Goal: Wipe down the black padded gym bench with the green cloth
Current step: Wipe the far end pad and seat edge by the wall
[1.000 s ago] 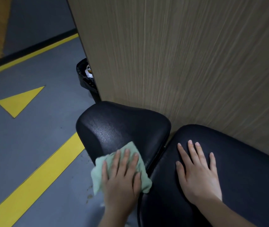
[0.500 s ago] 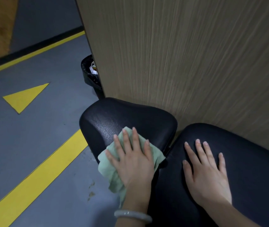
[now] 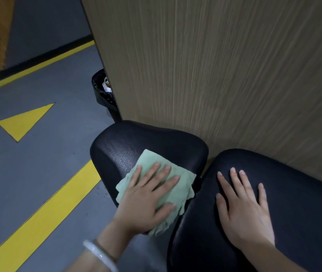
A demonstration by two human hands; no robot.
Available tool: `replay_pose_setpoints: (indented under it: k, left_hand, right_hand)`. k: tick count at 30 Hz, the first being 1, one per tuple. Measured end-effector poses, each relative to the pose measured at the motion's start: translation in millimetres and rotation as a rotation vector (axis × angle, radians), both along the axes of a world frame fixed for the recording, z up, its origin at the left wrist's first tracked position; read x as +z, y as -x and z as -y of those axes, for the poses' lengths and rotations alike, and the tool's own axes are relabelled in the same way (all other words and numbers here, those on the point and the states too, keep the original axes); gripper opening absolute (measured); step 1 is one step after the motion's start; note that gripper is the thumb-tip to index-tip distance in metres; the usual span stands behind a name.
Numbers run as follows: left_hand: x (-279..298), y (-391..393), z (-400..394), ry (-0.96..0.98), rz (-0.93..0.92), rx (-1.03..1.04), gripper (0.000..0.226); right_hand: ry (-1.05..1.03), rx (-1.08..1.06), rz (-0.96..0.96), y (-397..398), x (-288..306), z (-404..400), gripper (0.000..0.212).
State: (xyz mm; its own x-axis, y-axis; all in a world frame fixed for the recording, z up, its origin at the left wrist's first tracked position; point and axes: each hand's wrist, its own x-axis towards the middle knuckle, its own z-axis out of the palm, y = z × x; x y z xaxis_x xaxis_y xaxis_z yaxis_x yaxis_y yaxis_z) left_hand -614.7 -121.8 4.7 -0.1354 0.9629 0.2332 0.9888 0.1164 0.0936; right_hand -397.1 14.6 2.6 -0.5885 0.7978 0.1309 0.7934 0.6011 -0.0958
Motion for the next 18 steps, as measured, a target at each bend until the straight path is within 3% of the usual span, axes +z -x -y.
replay_pose_setpoints:
  k: [3,10,18]
  left_hand:
    - [-7.2,-35.9,-0.5,-0.140,0.062,0.234,0.056]
    - [-22.0,-56.7,6.9,-0.408,0.011,0.475,0.042]
    - [-35.5,-46.1,30.0,-0.389,-0.047,0.371,0.049]
  right_hand:
    - [0.013,-0.006,0.003,0.6,0.9,1.3,0.055]
    - [0.012,-0.004,0.001,0.5,2.8,0.7,0.055]
    - [-0.004,0.006,-0.017,0.5,2.6,0.6,0.054]
